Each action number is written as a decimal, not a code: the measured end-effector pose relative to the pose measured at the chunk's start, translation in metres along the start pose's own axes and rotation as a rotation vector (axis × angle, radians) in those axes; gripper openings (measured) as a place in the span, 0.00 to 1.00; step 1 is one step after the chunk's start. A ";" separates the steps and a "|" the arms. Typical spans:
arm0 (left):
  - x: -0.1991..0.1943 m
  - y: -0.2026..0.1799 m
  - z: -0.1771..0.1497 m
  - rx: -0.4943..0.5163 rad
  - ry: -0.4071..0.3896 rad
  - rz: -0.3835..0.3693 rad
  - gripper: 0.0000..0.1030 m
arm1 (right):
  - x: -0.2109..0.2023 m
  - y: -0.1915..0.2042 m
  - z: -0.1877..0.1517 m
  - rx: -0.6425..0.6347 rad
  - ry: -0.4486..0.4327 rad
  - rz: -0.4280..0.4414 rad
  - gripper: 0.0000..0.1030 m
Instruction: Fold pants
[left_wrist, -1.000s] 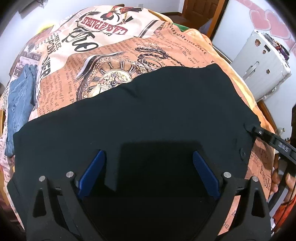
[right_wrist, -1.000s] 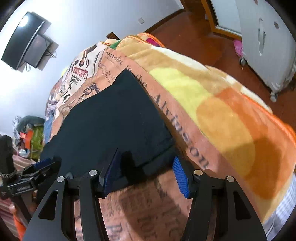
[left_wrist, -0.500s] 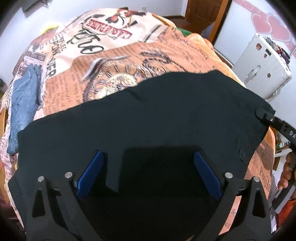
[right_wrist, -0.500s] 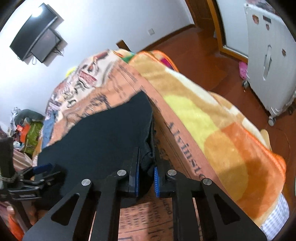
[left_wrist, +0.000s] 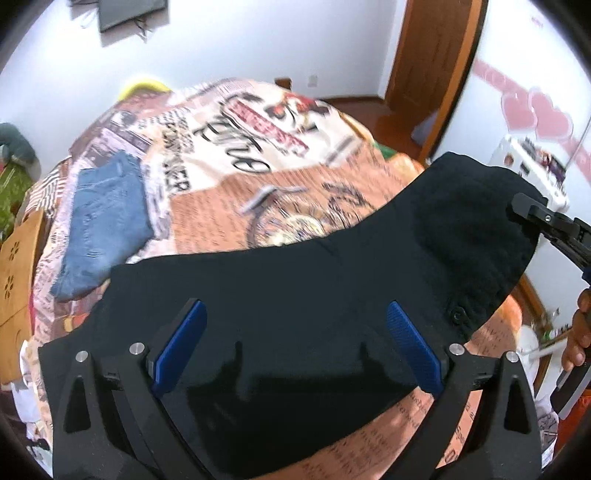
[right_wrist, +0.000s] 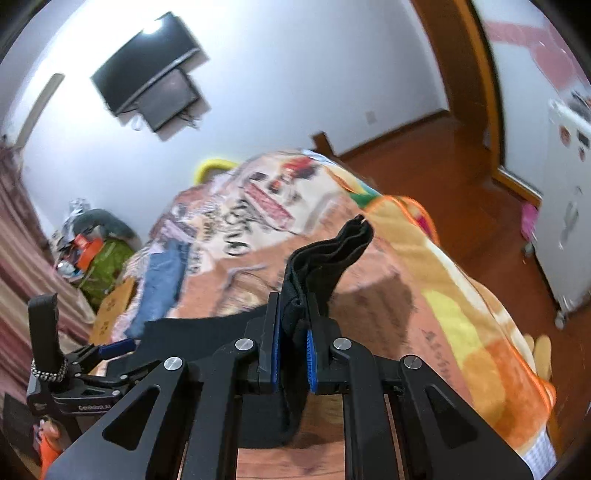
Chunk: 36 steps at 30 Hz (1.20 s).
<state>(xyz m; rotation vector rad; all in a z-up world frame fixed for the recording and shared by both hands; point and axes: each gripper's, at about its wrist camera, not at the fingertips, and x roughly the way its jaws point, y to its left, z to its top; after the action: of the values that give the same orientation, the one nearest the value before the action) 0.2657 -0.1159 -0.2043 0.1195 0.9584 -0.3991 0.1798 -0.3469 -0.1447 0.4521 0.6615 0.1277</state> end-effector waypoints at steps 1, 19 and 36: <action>-0.009 0.005 -0.001 -0.008 -0.019 0.000 0.96 | 0.000 0.011 0.003 -0.016 -0.004 0.016 0.10; -0.092 0.122 -0.069 -0.248 -0.163 0.101 0.96 | 0.111 0.172 -0.055 -0.291 0.285 0.253 0.10; -0.067 0.147 -0.080 -0.339 -0.098 0.126 0.96 | 0.124 0.193 -0.108 -0.479 0.456 0.214 0.45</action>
<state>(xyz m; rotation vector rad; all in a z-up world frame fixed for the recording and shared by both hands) 0.2260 0.0600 -0.2067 -0.1463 0.9041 -0.1213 0.2155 -0.1028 -0.2046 0.0232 0.9949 0.5913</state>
